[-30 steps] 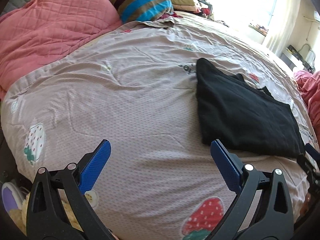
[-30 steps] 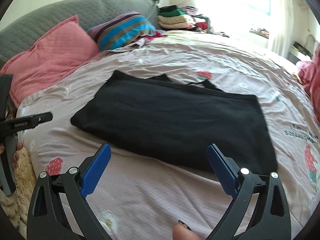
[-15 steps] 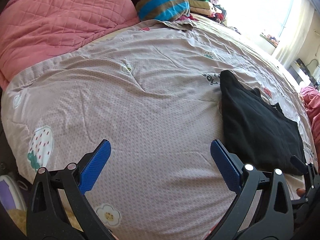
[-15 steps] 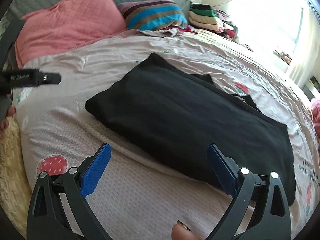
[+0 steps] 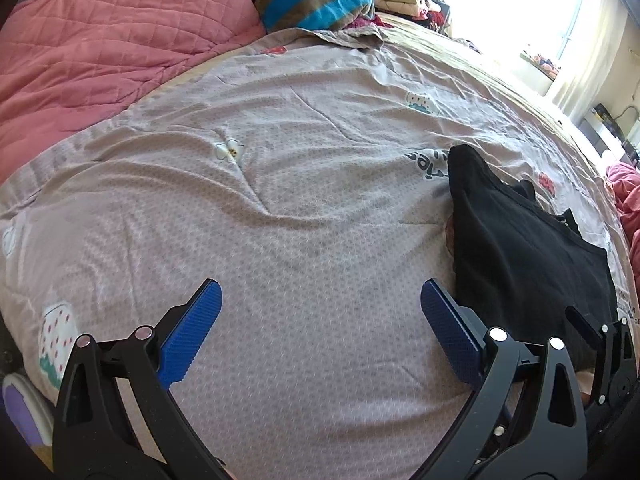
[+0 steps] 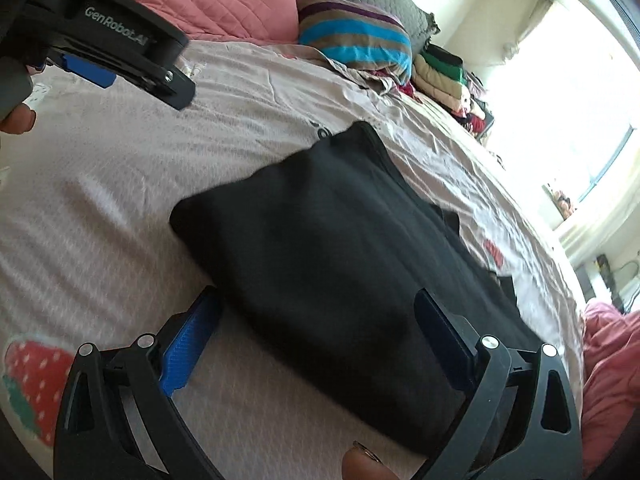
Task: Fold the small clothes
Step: 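Move both open grippers to one end of the folded black shirt, then close both grippers on the end of the folded black shirt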
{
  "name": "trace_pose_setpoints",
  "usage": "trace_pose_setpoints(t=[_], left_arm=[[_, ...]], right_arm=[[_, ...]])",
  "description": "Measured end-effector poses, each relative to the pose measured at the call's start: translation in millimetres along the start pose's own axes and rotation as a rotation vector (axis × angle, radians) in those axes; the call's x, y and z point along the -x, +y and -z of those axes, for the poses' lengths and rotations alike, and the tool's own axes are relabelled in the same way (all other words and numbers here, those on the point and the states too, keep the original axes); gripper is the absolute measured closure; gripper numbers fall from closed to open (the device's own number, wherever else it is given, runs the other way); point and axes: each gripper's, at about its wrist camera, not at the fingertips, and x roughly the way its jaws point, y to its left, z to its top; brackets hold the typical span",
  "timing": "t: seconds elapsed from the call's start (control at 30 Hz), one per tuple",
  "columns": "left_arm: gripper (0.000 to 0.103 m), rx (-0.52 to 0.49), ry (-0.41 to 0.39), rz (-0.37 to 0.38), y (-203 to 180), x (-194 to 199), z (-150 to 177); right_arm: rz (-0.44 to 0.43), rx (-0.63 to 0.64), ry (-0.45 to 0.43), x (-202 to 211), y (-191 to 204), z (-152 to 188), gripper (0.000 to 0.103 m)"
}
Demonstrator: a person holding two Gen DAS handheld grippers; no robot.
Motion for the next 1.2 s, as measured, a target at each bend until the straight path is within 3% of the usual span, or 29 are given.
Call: trace_pose_setpoints(t=[0.33,0.4,0.5,0.57,0.67,0.93,1.1,1.17,1.2], left_arm=[[0.01,-0.032,0.054,0.011,-20,-24,-20],[0.01,-0.021,0.073,0.039,-25,-30,-25],[0.01,0.062,0.084,0.164,-30,-32,-37],[0.01,0.115,0.081,0.245,-32,-32,-45],[0.01,0.141,0.124,0.299,-44,-40,-53],[0.01,0.156,0.248,0.378,-81,-68,-55],[0.01,0.179,0.214,0.483,-98,-63,-57],[0.019,0.153,0.21,0.487,-111,-58,-57],[0.037,0.133,0.203,0.492,-119,-53,-58]], right_arm=[[0.027,0.012,-0.042,-18,-3,-18,0.009],[0.017,-0.002,-0.075,-12,-8,-16,0.02],[0.011,-0.007,-0.124,0,-13,-13,0.04],[0.012,-0.003,-0.161,9,-17,-9,0.063],[-0.002,-0.006,-0.186,17,-20,-3,0.085],[0.005,-0.055,-0.238,32,-32,6,0.091],[0.019,-0.082,-0.262,44,-43,13,0.092],[-0.004,-0.136,-0.266,49,-51,16,0.092],[-0.008,-0.16,-0.268,50,-56,18,0.093]])
